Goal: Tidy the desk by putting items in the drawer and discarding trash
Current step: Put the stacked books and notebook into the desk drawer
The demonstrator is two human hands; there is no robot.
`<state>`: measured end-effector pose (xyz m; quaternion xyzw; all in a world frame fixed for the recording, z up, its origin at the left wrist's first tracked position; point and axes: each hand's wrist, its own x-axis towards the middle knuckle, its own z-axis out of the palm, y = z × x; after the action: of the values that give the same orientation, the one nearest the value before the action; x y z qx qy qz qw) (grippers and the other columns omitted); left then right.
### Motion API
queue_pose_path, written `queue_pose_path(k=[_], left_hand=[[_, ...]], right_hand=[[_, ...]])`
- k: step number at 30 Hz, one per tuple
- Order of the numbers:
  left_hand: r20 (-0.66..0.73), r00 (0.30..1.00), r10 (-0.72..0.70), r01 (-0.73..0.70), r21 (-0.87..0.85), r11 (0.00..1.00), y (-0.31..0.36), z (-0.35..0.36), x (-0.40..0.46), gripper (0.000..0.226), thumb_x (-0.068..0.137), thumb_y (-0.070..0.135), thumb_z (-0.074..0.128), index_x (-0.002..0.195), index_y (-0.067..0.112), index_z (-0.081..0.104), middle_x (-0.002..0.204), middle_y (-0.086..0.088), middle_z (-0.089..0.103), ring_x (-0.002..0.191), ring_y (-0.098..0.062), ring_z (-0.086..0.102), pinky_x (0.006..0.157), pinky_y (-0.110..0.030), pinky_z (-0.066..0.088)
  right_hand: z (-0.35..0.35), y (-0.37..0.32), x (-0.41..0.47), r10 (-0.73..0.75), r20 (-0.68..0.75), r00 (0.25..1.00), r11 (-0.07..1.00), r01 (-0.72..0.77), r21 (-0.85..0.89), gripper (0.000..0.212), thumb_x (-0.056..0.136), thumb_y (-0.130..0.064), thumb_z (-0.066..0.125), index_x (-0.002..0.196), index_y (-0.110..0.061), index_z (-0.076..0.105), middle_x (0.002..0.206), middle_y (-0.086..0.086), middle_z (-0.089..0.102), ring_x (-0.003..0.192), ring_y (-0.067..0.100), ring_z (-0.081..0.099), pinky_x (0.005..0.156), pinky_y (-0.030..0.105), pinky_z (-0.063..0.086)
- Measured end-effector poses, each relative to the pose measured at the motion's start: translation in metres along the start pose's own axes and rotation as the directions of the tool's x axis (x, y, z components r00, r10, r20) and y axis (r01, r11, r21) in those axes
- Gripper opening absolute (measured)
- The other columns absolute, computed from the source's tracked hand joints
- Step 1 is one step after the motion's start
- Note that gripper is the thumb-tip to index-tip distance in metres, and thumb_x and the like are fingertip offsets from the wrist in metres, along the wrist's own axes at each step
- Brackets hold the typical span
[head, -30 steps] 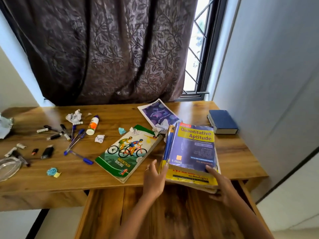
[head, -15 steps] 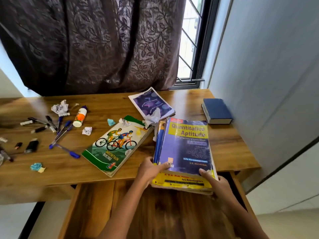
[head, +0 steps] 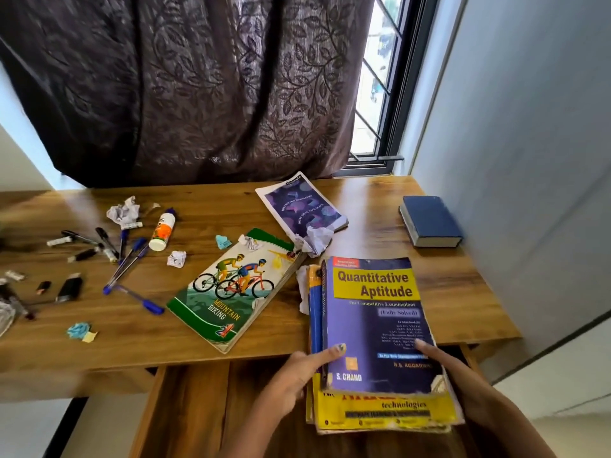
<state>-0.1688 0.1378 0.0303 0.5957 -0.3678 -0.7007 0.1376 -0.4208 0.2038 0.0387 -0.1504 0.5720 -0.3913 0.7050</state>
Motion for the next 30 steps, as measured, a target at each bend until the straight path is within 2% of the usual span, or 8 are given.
queue_pose_path(k=[3,4,8,13,16,19,26,30], left_hand=[[0.06,0.998,0.007,-0.008,0.028,1.0,-0.002,-0.003,0.008,0.083,0.058,0.054,0.082,0.114,0.008,0.043,0.091,0.003,0.061,0.083,-0.008,0.056,0.09,-0.029,0.039],[0.077,0.997,-0.006,0.002,0.05,0.999,-0.004,-0.005,0.01,0.08,0.067,0.046,0.079,0.125,0.008,0.039,0.094,0.004,0.057,0.081,-0.007,0.052,0.089,-0.028,0.037],[0.155,0.988,-0.014,-0.01,0.153,0.988,-0.016,-0.018,0.014,0.117,0.055,0.049,0.084,0.147,0.011,0.022,0.144,-0.004,0.041,0.128,-0.02,0.041,0.109,-0.035,0.028],[0.2,0.979,0.028,-0.058,0.145,0.988,-0.029,-0.026,0.012,0.091,0.053,0.04,0.088,0.131,0.021,0.044,0.11,0.01,0.063,0.099,-0.003,0.06,0.075,-0.014,0.048],[0.08,0.99,0.119,-0.128,0.119,0.985,-0.032,-0.021,0.009,0.099,0.048,0.042,0.091,0.131,0.022,0.042,0.12,0.007,0.06,0.103,-0.006,0.059,0.079,-0.016,0.048],[0.086,0.969,0.231,-0.236,0.054,0.97,-0.042,-0.02,0.004,0.105,0.038,0.043,0.094,0.128,0.021,0.045,0.116,0.005,0.066,0.102,-0.01,0.066,0.086,-0.028,0.054],[-0.003,0.927,0.375,-0.375,-0.027,0.927,-0.048,-0.038,-0.014,0.104,0.033,0.042,0.095,0.122,0.019,0.047,0.109,0.0,0.071,0.101,-0.019,0.068,0.081,-0.037,0.057],[-0.076,0.888,0.453,-0.45,0.052,0.891,-0.04,-0.049,-0.027,0.101,0.03,0.051,0.092,0.117,0.021,0.05,0.106,0.009,0.072,0.103,-0.013,0.067,0.088,-0.039,0.054]], right_hand=[[0.007,-0.003,0.01,-0.044,-0.051,0.998,0.993,0.038,-0.108,0.095,0.037,-0.044,0.091,0.116,0.0,0.059,0.107,0.028,0.066,0.096,0.042,0.066,0.092,0.055,0.049],[0.007,0.0,0.011,-0.053,-0.048,0.997,0.992,0.047,-0.121,0.098,0.035,-0.044,0.092,0.116,0.0,0.059,0.107,0.028,0.066,0.097,0.043,0.065,0.094,0.056,0.047],[-0.003,0.022,0.009,-0.026,0.03,0.999,0.99,0.03,-0.137,0.102,0.032,-0.04,0.094,0.118,-0.002,0.055,0.109,0.028,0.065,0.099,0.044,0.064,0.084,0.051,0.054],[-0.001,0.041,0.009,-0.034,0.128,0.991,0.991,0.05,-0.121,0.095,0.04,-0.017,0.091,0.125,-0.009,0.048,0.114,0.025,0.064,0.103,0.043,0.062,0.082,0.05,0.054],[0.005,0.048,0.016,-0.131,0.098,0.986,0.984,0.141,-0.104,0.099,0.035,-0.011,0.093,0.123,-0.004,0.049,0.111,0.024,0.066,0.1,0.041,0.064,0.073,0.046,0.056],[0.015,0.048,0.012,-0.233,0.106,0.967,0.957,0.247,-0.15,0.09,0.04,-0.008,0.088,0.122,-0.002,0.05,0.109,0.022,0.067,0.099,0.037,0.065,0.071,0.037,0.057],[0.033,0.044,0.005,-0.367,0.099,0.925,0.897,0.38,-0.225,0.084,0.04,-0.017,0.091,0.115,-0.007,0.055,0.106,0.015,0.07,0.1,0.032,0.066,0.086,0.047,0.051],[0.045,0.038,-0.002,-0.464,0.093,0.881,0.836,0.471,-0.283,0.088,0.028,-0.032,0.094,0.106,-0.005,0.062,0.097,0.01,0.073,0.091,0.023,0.07,0.069,0.025,0.056]])
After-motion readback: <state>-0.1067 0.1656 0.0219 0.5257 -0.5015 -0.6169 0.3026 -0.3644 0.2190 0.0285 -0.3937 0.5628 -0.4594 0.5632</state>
